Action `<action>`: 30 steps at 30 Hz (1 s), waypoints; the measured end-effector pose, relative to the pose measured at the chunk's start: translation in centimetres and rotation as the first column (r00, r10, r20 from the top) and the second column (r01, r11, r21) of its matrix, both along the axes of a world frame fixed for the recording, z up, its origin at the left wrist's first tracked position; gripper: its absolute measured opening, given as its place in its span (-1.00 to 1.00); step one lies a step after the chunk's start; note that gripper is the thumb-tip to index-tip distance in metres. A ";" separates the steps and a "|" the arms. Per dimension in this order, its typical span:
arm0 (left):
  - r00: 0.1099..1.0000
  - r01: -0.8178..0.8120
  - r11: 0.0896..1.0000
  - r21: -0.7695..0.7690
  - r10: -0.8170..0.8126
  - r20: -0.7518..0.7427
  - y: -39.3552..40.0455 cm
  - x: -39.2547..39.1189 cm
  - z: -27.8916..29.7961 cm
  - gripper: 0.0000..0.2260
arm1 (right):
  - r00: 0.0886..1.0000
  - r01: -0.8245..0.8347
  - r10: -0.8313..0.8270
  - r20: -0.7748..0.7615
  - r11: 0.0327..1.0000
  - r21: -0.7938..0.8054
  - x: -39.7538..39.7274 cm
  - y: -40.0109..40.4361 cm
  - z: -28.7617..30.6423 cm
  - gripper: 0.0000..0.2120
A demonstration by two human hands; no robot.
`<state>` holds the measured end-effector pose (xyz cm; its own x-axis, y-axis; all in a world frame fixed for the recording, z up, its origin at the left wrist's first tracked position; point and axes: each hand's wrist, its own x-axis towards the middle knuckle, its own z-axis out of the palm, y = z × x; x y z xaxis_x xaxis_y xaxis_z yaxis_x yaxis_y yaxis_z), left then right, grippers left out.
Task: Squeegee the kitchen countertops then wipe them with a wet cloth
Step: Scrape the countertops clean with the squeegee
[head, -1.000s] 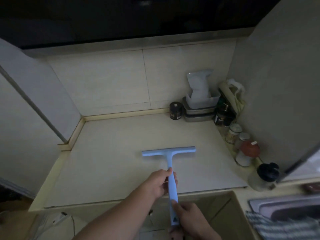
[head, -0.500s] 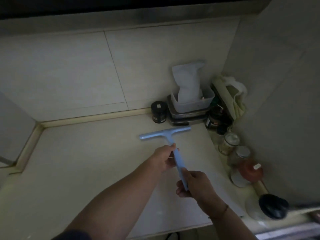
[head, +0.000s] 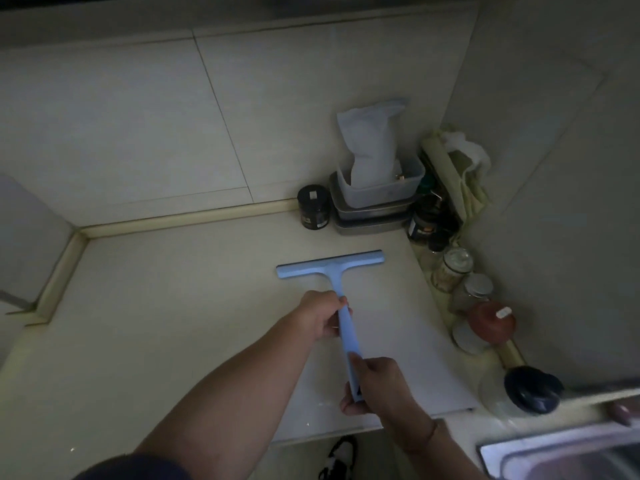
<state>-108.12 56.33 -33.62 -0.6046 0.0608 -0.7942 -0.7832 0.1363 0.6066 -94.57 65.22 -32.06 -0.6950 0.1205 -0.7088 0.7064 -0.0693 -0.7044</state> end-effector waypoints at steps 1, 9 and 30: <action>1.000 -0.003 1.000 0.009 0.003 0.003 -0.1 1.0 -0.1 -0.90 | 1.000 -0.026 0.026 -0.011 1.000 0.018 1.1 0.1 -0.1 -0.53; 1.000 -0.018 0.999 0.031 0.017 0.021 -0.3 9.1 0.0 -0.85 | 0.991 -0.125 0.132 -0.032 0.981 0.149 9.1 0.1 0.4 -0.54; 1.000 0.022 1.000 -0.002 -0.022 0.004 -0.6 21.8 0.8 -0.91 | 0.966 -0.245 0.257 0.018 0.895 0.373 21.3 0.8 1.4 -0.50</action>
